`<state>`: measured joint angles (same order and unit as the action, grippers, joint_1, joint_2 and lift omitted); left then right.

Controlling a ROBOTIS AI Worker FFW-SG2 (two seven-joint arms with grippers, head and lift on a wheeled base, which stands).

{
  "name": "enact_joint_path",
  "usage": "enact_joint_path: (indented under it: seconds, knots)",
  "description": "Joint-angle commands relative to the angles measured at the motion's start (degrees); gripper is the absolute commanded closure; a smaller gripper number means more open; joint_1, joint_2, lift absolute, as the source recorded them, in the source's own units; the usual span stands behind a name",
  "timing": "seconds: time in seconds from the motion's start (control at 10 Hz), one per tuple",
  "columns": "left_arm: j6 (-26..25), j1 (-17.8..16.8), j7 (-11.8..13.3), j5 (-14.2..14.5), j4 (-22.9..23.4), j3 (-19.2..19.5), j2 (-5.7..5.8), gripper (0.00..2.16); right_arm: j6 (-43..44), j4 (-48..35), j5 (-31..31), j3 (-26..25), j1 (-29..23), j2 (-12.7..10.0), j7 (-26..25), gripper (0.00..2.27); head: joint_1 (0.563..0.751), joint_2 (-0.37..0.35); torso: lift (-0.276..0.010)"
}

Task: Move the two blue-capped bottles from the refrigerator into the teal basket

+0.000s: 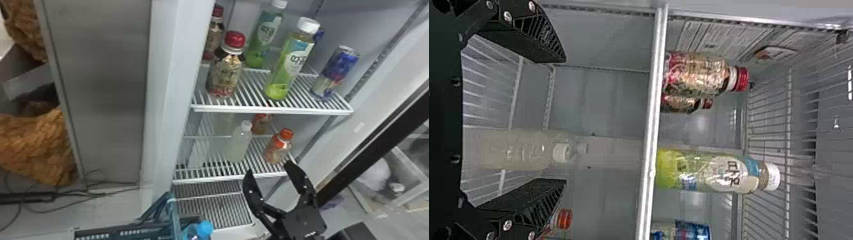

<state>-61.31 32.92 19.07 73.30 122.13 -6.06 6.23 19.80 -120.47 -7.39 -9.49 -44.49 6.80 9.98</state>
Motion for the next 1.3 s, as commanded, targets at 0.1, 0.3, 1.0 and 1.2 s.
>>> enact_joint_path:
  seconds: [0.1,0.3,1.0,1.2]
  knots:
    - [0.0,-0.2,0.0,0.1,0.0,0.0,0.01,1.16,2.3,2.6,-0.2,0.6,0.6,-0.2,-1.3,0.16,0.695,-0.350,-0.163]
    - [0.0,-0.2,0.0,0.1,0.0,-0.1,0.01,1.16,2.3,3.1,-0.3,0.9,0.8,-0.2,-1.8,0.16,0.695,-0.350,-0.163]
    - [0.0,0.0,0.0,0.2,0.0,-0.2,0.01,1.16,2.4,2.6,-0.4,0.8,-0.2,-0.6,-3.5,0.16,0.695,-0.350,-0.163]
    - [0.1,0.0,0.0,0.1,0.0,-0.2,-0.08,1.16,2.7,2.6,-0.5,0.8,-0.4,-0.6,-3.5,0.16,0.695,-0.350,-0.163]
